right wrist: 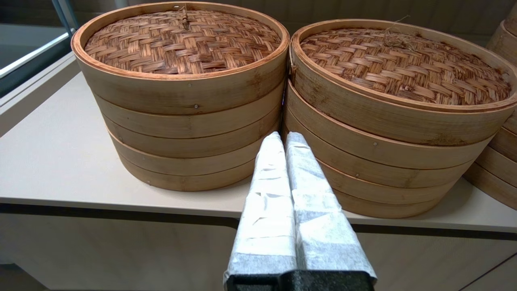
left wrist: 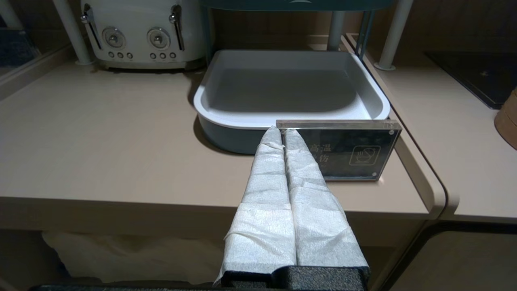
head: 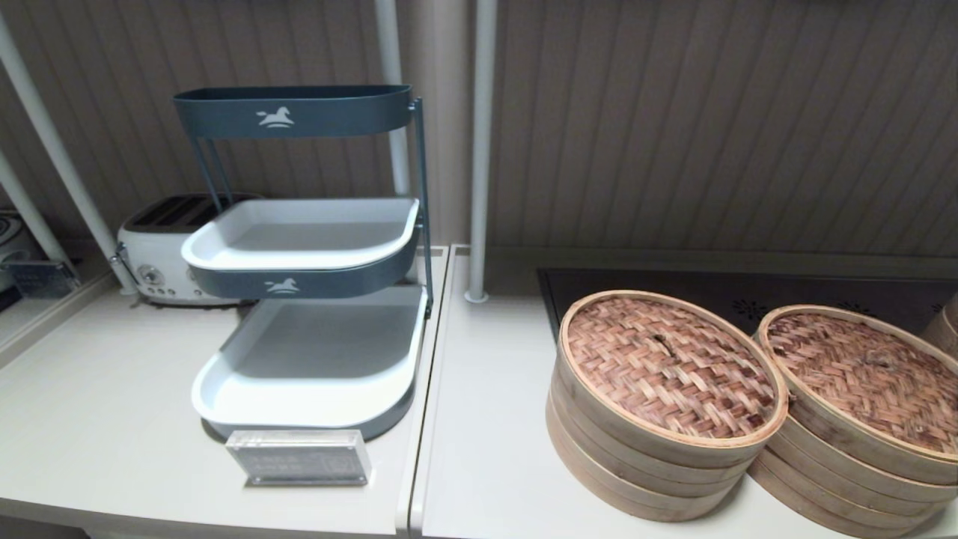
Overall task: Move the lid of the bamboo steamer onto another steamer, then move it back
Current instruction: Pick up the steamer
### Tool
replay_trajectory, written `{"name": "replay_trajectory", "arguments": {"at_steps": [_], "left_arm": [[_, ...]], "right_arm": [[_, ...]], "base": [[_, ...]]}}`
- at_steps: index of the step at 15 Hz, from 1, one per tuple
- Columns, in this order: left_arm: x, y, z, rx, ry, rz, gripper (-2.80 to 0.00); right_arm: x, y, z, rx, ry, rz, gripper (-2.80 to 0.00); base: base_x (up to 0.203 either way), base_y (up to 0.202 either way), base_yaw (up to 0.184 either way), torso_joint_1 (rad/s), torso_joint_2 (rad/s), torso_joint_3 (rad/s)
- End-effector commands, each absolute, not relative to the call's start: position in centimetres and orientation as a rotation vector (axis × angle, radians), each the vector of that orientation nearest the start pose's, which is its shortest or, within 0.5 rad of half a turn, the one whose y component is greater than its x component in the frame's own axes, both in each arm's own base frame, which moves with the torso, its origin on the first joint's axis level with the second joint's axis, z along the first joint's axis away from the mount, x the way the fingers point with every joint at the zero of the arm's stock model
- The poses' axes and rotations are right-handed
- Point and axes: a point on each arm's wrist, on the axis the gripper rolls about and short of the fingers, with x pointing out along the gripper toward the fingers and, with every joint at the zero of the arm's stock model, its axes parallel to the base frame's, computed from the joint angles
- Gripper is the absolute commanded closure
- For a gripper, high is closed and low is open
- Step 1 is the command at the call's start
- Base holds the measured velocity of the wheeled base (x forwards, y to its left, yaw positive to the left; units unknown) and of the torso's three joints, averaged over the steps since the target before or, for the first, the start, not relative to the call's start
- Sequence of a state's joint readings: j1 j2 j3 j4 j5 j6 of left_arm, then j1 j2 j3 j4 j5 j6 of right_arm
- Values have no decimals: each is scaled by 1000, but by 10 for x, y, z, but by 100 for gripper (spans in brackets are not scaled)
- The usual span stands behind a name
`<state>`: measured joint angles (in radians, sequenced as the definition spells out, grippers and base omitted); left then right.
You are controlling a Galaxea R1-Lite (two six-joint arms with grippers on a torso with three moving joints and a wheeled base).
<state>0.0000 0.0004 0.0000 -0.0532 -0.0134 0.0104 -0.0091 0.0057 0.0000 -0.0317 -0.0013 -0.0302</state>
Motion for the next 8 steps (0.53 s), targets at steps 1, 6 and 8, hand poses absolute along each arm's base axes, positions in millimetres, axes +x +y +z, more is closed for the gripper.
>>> {"name": "replay_trajectory", "arguments": {"at_steps": [1,6,8], "left_arm": [[-21,0,73,10,-28,-14,0],[-21,0,73,10,-29,-15,0],[-21,0,73,10,-28,-14,0]], "right_arm": [[-20,0,72,-31,2,-11,0],[-20,0,72,-34,2,-9,0],[-21,0,73,-42,-3,-5,0]], "base": [[0,0,0,0,0,0],[0,0,0,0,0,0],[0,0,0,0,0,0]]}}
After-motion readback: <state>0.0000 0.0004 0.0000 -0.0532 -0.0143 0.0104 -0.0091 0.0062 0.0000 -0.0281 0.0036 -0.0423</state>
